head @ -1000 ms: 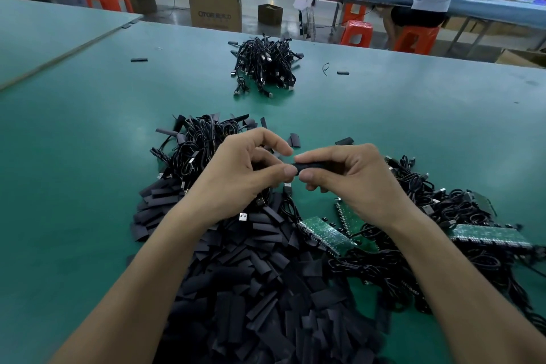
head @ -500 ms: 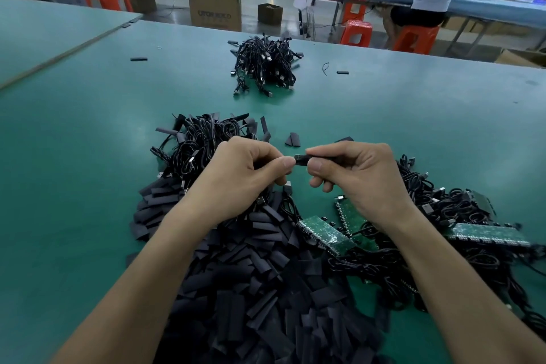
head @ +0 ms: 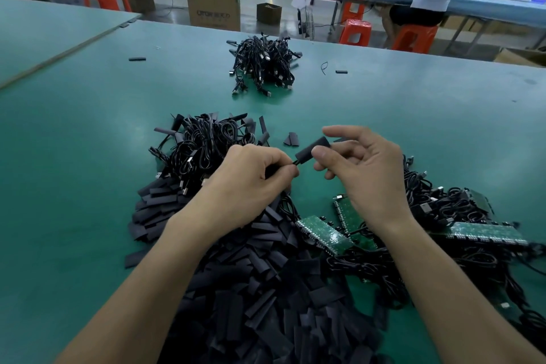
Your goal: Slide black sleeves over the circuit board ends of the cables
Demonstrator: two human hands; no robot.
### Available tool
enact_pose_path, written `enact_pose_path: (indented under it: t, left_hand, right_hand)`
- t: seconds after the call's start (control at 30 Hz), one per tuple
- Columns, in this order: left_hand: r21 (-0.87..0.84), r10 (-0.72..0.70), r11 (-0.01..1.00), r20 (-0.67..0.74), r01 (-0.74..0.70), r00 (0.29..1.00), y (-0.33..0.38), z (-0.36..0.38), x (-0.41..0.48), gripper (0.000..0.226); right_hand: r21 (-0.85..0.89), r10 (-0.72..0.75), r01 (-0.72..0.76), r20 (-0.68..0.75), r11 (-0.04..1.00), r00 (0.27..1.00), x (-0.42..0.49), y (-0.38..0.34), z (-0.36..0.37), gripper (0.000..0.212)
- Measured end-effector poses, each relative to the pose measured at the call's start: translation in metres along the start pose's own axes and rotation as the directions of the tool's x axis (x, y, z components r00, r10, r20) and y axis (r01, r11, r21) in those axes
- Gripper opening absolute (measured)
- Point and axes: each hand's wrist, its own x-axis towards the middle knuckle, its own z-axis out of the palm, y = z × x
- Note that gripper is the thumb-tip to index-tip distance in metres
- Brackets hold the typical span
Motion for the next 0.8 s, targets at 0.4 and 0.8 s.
enact_pose_path:
  t: [0.4, 0.8]
  left_hand:
    - [-0.124, 0.031, 0.991, -0.07, -0.039, 0.997, 0.005, 0.0, -0.001, 0.02]
    - [-0.124, 0.032, 0.991, -0.088, -0.043, 0.996, -0.001, 0.004, 0.001, 0.022]
  right_hand:
    - [0.185, 0.041, -0.035, -0.027, 0.982, 0.999, -0.01, 0.001, 0.018, 0.037]
    - [0.039, 0.014, -0.013, -0.029, 0.999, 0.999, -0.009, -0.008, 0.027, 0.04]
